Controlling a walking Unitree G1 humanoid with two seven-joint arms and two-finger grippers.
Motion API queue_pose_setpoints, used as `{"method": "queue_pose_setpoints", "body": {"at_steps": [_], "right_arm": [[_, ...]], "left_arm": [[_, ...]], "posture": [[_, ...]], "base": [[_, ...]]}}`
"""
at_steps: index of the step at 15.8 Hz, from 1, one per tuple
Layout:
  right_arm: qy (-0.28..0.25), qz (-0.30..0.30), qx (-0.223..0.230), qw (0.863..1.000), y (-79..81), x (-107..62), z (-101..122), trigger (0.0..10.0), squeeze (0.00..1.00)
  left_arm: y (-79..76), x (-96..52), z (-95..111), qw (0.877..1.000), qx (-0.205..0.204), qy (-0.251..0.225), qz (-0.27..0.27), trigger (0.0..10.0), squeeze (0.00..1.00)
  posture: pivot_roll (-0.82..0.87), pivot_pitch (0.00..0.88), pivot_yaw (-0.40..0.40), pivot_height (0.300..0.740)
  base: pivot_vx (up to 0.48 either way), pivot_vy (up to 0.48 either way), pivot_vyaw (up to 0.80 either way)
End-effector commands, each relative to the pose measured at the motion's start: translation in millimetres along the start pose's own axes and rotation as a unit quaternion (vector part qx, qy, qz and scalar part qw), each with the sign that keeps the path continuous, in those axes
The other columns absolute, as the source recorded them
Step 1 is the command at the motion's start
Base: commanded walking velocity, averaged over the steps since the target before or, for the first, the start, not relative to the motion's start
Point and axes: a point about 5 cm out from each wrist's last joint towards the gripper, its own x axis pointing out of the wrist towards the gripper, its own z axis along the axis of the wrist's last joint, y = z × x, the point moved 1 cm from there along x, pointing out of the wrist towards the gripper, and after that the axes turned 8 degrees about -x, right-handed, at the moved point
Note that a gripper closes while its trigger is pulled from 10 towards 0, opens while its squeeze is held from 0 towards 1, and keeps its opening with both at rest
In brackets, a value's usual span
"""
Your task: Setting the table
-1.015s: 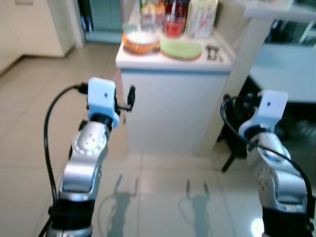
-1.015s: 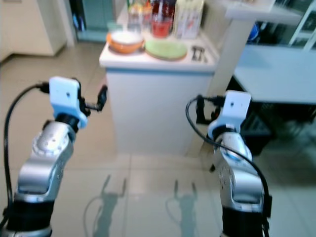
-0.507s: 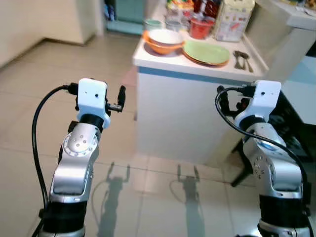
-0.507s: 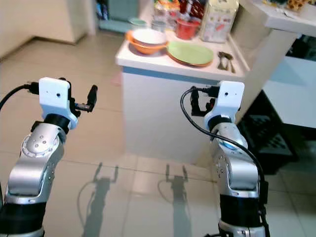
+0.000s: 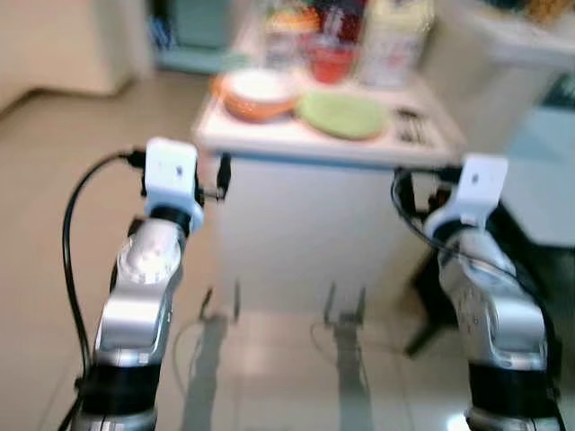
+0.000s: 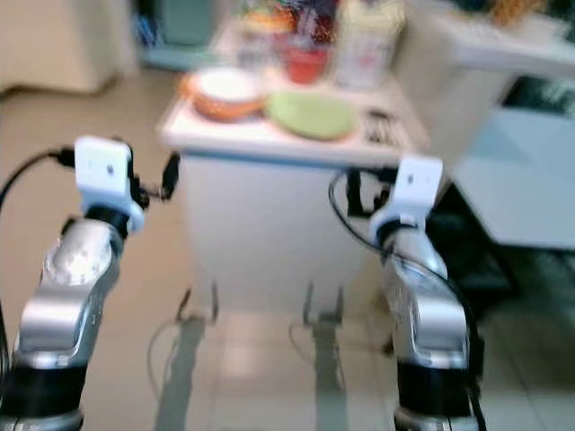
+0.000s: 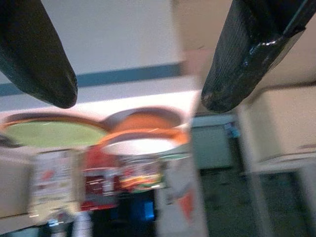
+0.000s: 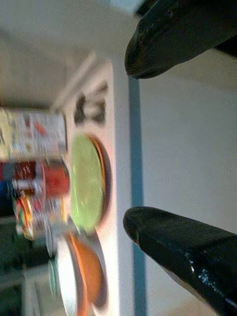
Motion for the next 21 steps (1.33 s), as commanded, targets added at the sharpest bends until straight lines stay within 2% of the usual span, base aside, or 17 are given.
{"method": "queue_pose_setpoints", "body": {"at_steps": [1,13,17,21], "right_arm": [[0.002,-0.009,-0.008,1.0,-9.0,0.1,0.9,10.0,0.0],[0.011,0.001,-0.004,1.0,-6.0,-0.7,-3.3,10.0,0.0],[0.021,0.015,-0.002,1.0,-3.0,-1.9,-5.5,10.0,0.0],[0.022,0.042,-0.003,0.999,3.2,-3.8,-5.9,10.0,0.0]], "left_arm": [[-9.2,1.8,0.1,1.0,-0.002,-0.001,-0.016,10.0,0.0],[-9.3,3.0,4.0,1.0,0.0,-0.008,-0.021,10.0,0.0],[-10.8,5.4,9.7,0.999,0.008,-0.016,-0.029,10.0,0.0],[-11.2,7.5,17.0,0.999,0.012,-0.027,-0.035,10.0,0.0]], "posture": [[0.05,0.0,-0.087,0.74],[0.05,0.0,-0.08,0.74],[0.04,0.0,-0.074,0.74],[0.05,0.0,-0.074,0.74]], "base": [[0.416,0.0,0.0],[0.414,0.0,0.0],[0.413,0.0,-0.75],[0.417,0.0,0.0]]}}
